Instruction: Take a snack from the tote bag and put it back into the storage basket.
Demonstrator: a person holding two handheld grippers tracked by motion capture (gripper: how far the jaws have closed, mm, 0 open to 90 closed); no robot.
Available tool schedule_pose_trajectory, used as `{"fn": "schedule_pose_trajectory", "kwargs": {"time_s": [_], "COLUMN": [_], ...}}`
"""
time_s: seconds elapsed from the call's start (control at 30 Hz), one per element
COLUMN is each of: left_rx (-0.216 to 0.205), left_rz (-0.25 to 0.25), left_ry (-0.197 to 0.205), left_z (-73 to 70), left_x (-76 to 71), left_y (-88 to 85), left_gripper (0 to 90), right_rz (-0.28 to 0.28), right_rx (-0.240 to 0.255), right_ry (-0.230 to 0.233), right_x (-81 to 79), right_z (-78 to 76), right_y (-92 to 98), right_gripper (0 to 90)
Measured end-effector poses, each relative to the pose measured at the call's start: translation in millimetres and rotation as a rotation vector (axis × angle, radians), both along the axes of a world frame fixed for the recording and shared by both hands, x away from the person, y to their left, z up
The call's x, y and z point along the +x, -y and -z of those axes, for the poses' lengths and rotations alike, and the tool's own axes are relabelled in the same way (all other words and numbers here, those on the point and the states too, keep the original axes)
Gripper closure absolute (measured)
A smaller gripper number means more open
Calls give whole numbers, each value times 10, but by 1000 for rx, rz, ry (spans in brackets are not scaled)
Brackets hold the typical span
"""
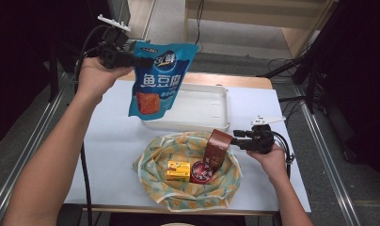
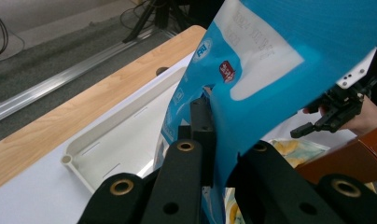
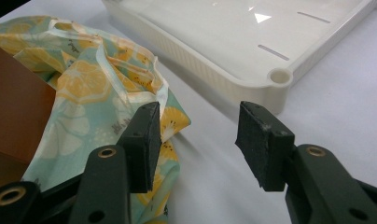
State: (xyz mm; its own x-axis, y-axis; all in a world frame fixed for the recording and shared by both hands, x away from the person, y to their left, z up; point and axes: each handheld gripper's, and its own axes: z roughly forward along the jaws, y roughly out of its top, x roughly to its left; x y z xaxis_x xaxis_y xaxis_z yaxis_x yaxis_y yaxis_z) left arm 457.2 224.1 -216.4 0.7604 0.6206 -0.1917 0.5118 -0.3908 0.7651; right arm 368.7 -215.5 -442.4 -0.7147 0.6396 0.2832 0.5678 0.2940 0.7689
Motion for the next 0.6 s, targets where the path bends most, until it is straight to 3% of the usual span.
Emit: {"fn": "schedule_pose_trajectory", "kwargs": {"time_s": [0.6], "left_rx": [7], "left_rz": [16], "left_ry": [-9], "left_z": [230], "left_x": [393], "left_y": [343], "left_gripper": [898], "right_rz": [-4], "right_rx": [-22], "right_ry": [-6], "right_x": [-44], "right_z": [12], "right_y": [-42], "right_gripper": [511]}}
